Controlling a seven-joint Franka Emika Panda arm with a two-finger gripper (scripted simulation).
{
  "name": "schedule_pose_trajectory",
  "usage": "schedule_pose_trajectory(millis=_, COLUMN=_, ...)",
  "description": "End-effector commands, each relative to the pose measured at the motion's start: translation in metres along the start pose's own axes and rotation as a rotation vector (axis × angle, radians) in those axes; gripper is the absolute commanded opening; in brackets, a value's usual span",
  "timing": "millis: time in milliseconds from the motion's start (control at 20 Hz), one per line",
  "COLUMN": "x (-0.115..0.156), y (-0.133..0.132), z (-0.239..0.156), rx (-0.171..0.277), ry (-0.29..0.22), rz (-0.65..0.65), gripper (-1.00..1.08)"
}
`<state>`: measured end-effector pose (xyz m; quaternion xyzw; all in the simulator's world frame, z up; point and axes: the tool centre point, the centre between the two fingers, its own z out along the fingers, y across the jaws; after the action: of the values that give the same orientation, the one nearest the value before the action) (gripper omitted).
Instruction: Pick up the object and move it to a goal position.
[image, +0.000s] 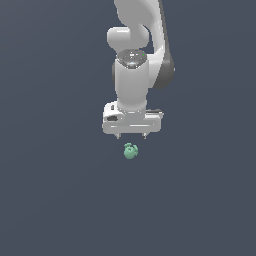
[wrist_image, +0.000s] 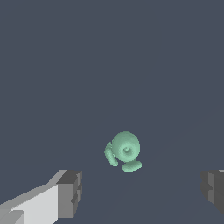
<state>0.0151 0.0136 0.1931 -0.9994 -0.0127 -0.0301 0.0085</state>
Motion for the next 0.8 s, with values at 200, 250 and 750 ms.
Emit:
schedule_pose_trajectory(millis=200, x=0.003, y=0.005, z=-0.003, rx=-0.010, ry=0.009, rz=-0.011, gripper=1.00)
schedule_pose_trajectory(millis=250, x=0.005, y=0.008, z=-0.005, rx=-0.015, ry=0.014, rz=-0.017, gripper=1.00)
schedule_pose_trajectory(millis=750, x=0.010, y=0.016, z=-0.010, rx=-0.032, ry=0.028, rz=-0.034, gripper=1.00)
